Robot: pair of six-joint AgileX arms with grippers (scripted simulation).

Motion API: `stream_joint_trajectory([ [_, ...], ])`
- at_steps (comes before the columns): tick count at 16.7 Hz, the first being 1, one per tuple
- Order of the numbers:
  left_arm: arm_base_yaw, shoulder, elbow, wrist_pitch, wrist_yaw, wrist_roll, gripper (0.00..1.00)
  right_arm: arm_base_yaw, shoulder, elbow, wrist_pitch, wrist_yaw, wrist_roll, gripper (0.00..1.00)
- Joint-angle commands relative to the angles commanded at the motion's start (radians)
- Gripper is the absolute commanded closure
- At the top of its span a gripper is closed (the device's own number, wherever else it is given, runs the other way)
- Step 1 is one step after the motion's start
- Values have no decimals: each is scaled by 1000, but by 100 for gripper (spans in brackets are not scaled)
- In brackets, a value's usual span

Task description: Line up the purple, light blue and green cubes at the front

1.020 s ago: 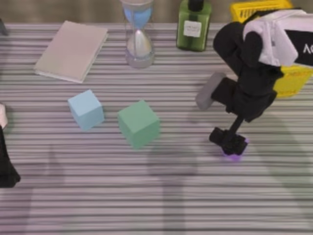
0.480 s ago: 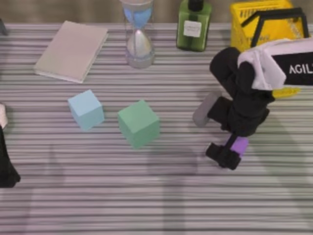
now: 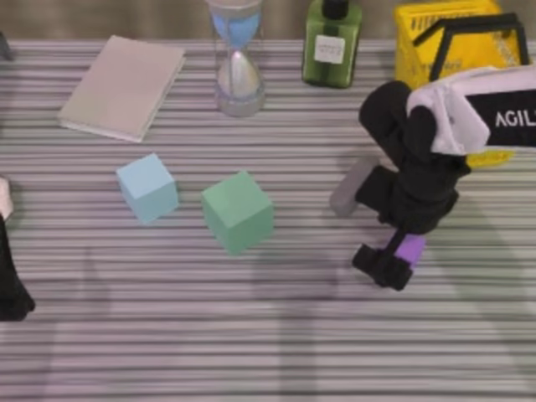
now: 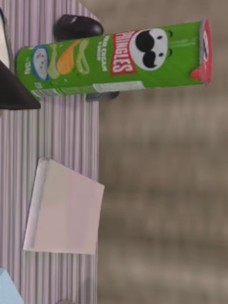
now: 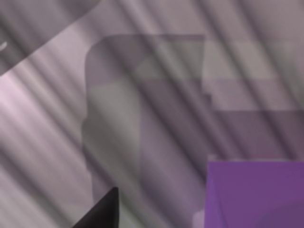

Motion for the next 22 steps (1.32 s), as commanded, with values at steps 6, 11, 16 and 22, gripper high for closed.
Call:
stream_joint_trajectory([
  [6,0,0,0,0,0,0,0,0,0,0,0,0,0,90],
  [11,0,0,0,0,0,0,0,0,0,0,0,0,0,100],
  [16,0,0,0,0,0,0,0,-1,-42,9,-24,-15,13,100],
  [22,0,0,0,0,0,0,0,5,-99,95,-176,-16,11,100],
])
